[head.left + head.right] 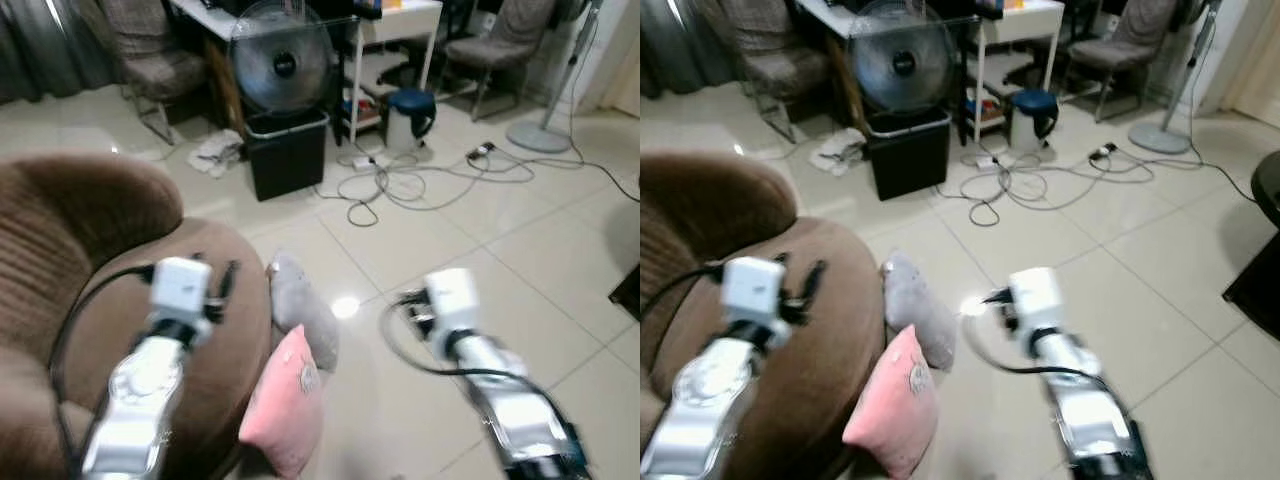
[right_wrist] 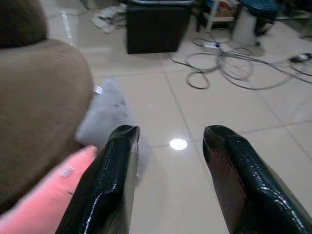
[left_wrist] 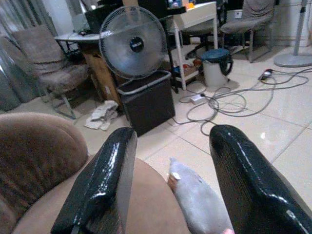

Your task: Move the pillow to the sofa from floor

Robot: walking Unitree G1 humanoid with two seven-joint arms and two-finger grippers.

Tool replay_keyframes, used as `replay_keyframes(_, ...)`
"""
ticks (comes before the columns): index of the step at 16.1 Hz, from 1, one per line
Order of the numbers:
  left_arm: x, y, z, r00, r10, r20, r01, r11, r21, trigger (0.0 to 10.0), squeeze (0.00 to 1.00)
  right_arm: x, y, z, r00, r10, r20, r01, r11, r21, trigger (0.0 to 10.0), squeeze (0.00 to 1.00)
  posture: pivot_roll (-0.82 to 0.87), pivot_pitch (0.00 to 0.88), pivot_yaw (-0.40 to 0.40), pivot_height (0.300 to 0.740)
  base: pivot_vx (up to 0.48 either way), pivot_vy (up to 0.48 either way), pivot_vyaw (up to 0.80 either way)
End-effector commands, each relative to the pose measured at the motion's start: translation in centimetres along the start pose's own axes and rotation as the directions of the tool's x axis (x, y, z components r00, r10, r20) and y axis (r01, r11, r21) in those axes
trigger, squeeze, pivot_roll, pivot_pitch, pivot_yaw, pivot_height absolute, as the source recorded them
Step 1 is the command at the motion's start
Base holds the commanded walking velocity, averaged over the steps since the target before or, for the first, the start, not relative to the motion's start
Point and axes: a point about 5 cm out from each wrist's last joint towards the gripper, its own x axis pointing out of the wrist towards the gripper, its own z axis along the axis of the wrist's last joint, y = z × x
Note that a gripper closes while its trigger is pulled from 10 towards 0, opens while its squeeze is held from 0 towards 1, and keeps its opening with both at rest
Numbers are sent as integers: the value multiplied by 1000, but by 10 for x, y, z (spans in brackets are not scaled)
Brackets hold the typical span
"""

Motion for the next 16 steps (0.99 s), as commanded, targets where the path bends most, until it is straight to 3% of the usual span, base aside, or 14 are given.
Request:
replay_keyframes(1,1,-6,2,1000,-27,10,27,1000,-15,10000,0,-3,-12,1,999,-39,3,39,999,-14,10000,0,105,0,43,740,0,0,0)
replay_keyframes(12,2,-9,0,999,-42,2,42,999,-18,10000,0,-4,-14,0,998,-57,1,57,998,4,10000,0,103,0,48,740,0,0,0)
replay_keyframes(16,2,-9,-1,999,-43,-1,43,999,-18,10000,0,-2,-13,0,999,-52,3,52,999,4,10000,0,101,0,48,704,0,0,0)
